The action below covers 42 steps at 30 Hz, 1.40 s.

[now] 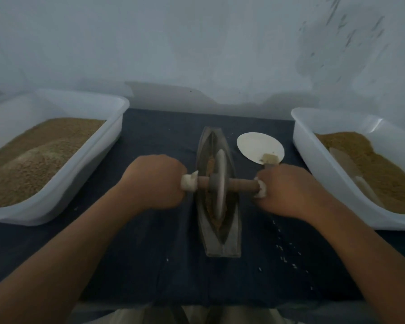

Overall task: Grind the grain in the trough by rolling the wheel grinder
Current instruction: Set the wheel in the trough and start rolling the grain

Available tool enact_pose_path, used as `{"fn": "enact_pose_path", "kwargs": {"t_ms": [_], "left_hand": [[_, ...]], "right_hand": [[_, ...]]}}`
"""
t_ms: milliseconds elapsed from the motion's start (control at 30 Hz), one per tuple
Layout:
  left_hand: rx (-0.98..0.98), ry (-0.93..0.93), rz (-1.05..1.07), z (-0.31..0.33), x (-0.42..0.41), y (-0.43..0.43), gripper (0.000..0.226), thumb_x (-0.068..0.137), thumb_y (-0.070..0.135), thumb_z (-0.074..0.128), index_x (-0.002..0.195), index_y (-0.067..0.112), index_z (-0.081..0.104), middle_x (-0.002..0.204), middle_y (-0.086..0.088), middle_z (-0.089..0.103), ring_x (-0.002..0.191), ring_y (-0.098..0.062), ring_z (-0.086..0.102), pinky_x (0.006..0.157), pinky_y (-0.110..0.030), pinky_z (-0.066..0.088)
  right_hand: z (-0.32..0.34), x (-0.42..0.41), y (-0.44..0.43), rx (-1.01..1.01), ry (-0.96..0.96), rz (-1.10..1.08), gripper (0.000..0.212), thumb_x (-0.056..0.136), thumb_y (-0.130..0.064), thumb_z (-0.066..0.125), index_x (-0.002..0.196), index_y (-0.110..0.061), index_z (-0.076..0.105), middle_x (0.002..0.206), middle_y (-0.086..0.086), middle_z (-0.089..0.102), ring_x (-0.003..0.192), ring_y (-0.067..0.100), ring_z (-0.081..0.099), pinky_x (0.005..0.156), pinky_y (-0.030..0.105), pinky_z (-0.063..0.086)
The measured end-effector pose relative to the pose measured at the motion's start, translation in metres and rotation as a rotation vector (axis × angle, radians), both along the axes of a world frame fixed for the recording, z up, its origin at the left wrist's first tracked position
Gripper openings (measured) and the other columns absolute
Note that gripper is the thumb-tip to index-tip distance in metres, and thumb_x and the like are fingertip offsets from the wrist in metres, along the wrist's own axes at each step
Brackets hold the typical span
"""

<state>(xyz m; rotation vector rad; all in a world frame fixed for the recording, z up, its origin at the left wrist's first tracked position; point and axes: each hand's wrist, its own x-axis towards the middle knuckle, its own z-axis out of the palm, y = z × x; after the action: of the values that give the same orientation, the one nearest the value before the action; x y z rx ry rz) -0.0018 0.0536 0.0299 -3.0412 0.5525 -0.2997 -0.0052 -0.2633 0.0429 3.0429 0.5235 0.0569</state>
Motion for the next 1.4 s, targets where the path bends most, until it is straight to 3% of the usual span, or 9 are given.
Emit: {"fn": "enact_pose_path", "kwargs": {"t_ms": [133,433,633,800,933,1033,1167,1233,1400], "left_hand": [[-0.069,0.091,0.141,-0.004,0.021,-0.003,0.029,0.079,0.053,0.052,0.066,0.028,0.059,0.066,0.01,0.058,0.059,-0.011,0.055,0.052,-0.027,0.037],[-0.094,0.063,0.189,0.003,0.038,-0.012,0.025,0.082,0.046,0.058,0.068,0.026,0.061,0.069,0.009,0.061,0.062,-0.014,0.057,0.055,-0.029,0.04],[-0.015,-0.01,0.12,-0.013,-0.009,0.003,0.031,0.082,0.056,0.052,0.066,0.03,0.056,0.06,0.011,0.054,0.052,-0.006,0.049,0.047,-0.024,0.026],[-0.109,0.099,0.244,0.001,0.039,-0.012,0.028,0.082,0.05,0.057,0.069,0.025,0.06,0.071,0.009,0.06,0.064,-0.017,0.058,0.059,-0.031,0.044],[-0.158,0.135,0.27,0.007,0.057,-0.019,0.023,0.085,0.045,0.059,0.073,0.025,0.062,0.076,0.005,0.063,0.069,-0.019,0.061,0.065,-0.034,0.05],[-0.085,0.154,0.202,0.008,0.032,-0.013,0.024,0.085,0.046,0.058,0.071,0.026,0.061,0.073,0.008,0.061,0.067,-0.016,0.06,0.06,-0.031,0.046],[0.039,-0.059,0.058,0.0,-0.017,-0.002,0.028,0.073,0.054,0.053,0.059,0.03,0.049,0.053,0.013,0.047,0.045,-0.005,0.041,0.045,-0.021,0.022],[0.06,-0.087,0.055,0.0,-0.017,-0.003,0.029,0.072,0.055,0.05,0.058,0.03,0.046,0.052,0.013,0.044,0.044,-0.005,0.039,0.045,-0.021,0.02],[-0.001,0.038,0.198,0.016,0.049,-0.018,0.026,0.082,0.047,0.056,0.069,0.025,0.058,0.071,0.008,0.057,0.062,-0.019,0.054,0.062,-0.032,0.043]], "right_hand": [[0.016,0.026,0.016,0.048,-0.046,0.014,0.021,0.08,-0.049,0.062,0.074,-0.031,0.055,0.068,-0.008,0.059,0.062,0.007,0.054,0.051,0.029,0.04],[0.015,0.056,0.025,-0.064,-0.215,-0.025,0.026,0.086,-0.044,0.062,0.068,-0.027,0.054,0.065,-0.008,0.055,0.06,0.011,0.054,0.05,0.027,0.03],[0.013,0.003,0.004,-0.056,-0.025,0.038,0.027,0.081,-0.057,0.053,0.066,-0.035,0.056,0.058,-0.011,0.057,0.05,0.002,0.052,0.046,0.025,0.031],[0.018,0.052,0.034,-0.107,-0.242,-0.05,0.016,0.084,-0.034,0.059,0.071,-0.025,0.055,0.069,-0.005,0.056,0.063,0.017,0.058,0.054,0.03,0.041],[0.031,0.075,0.044,-0.156,-0.211,-0.049,0.013,0.083,-0.036,0.06,0.074,-0.026,0.059,0.07,-0.004,0.06,0.064,0.02,0.06,0.059,0.032,0.049],[0.029,0.05,0.033,-0.087,-0.092,-0.022,0.019,0.084,-0.038,0.062,0.069,-0.027,0.057,0.069,-0.006,0.059,0.062,0.013,0.058,0.057,0.032,0.049],[0.017,-0.007,0.009,-0.06,0.066,0.012,0.024,0.075,-0.056,0.052,0.067,-0.033,0.056,0.064,-0.011,0.057,0.056,0.002,0.052,0.047,0.025,0.032],[0.011,-0.01,0.006,-0.05,0.037,0.013,0.028,0.075,-0.059,0.046,0.068,-0.034,0.055,0.065,-0.012,0.055,0.058,0.002,0.051,0.049,0.027,0.037],[0.011,0.05,0.033,-0.025,-0.255,-0.113,0.024,0.088,-0.038,0.056,0.068,-0.025,0.058,0.066,-0.005,0.057,0.06,0.015,0.052,0.055,0.03,0.042]]}}
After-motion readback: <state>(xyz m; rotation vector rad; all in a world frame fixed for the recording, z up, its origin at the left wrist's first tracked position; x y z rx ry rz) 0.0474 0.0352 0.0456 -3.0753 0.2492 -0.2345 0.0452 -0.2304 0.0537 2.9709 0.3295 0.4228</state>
